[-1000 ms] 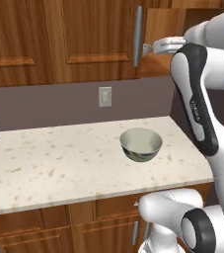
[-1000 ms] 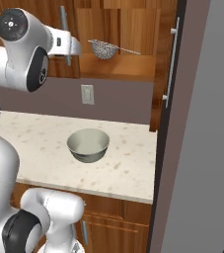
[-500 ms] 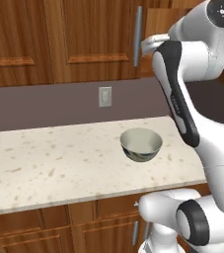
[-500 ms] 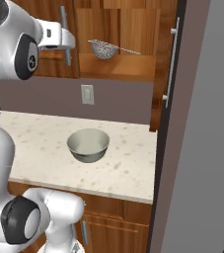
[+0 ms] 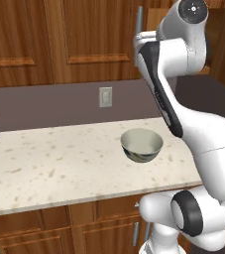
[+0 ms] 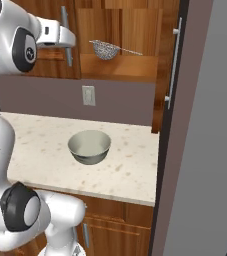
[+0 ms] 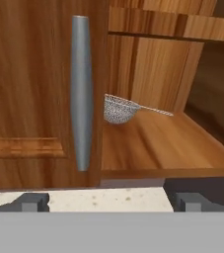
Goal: Open the cabinet and setup a tea strainer by placing it in the bowl upright.
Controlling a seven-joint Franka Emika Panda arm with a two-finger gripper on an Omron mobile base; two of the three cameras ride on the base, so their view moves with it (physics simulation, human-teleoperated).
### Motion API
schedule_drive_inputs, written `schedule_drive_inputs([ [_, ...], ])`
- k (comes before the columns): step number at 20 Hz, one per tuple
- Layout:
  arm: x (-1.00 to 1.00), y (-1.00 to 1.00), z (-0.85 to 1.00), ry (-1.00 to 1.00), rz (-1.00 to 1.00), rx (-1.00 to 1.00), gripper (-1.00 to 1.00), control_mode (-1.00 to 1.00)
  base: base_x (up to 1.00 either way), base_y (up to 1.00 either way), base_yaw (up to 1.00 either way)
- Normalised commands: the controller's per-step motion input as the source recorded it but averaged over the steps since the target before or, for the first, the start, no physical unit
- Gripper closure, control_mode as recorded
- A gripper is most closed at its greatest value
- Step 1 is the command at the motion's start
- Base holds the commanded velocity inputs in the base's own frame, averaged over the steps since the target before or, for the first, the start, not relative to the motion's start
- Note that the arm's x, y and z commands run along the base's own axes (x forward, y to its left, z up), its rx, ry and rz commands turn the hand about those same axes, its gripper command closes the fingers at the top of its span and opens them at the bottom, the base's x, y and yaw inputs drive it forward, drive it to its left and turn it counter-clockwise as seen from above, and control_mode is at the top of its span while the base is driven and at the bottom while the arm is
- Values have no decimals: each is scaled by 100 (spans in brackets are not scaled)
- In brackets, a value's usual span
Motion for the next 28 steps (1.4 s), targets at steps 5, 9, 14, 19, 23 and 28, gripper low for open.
schedule_drive_inputs([
  [5,38,20,0,0,-9,0,-100,-100,0,0,0],
  [9,36,10,0,0,-3,0,-100,-100,0,0,0],
  [14,40,0,0,0,0,0,-100,-100,0,0,0],
  [19,41,0,-4,0,0,0,-100,-100,0,0,0],
  [23,42,5,-4,0,0,2,-100,-100,0,0,0],
  [28,37,0,-5,6,0,6,-100,-100,0,0,0],
])
